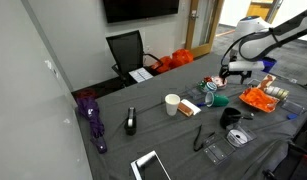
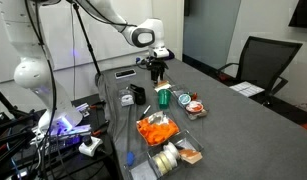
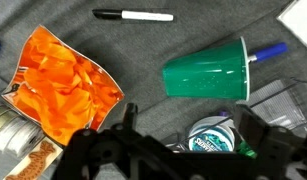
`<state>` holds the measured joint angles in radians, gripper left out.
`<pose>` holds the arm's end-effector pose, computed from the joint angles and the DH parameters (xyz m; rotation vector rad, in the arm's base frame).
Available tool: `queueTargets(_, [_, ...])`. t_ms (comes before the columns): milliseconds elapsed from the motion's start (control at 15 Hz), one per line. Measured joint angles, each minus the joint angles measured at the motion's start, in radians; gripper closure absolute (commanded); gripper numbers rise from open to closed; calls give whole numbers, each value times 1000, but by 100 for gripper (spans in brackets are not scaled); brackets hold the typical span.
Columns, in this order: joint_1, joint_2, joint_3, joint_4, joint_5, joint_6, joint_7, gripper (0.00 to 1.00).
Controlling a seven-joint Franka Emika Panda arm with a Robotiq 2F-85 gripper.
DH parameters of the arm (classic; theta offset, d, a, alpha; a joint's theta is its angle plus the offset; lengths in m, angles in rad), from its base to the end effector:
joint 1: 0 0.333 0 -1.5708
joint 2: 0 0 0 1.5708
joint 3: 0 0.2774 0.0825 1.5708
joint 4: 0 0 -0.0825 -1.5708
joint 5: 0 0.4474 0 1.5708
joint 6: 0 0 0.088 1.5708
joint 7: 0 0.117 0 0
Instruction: Se the green cup straight and put the marker inside it
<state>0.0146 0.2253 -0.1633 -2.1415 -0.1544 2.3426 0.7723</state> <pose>0.5926 -0.0945 0.2060 2.7543 -1.1779 0.0343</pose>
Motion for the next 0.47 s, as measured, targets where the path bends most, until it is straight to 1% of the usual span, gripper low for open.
queueTargets(467, [-9,-169,3,-58,118,-119,-195,0])
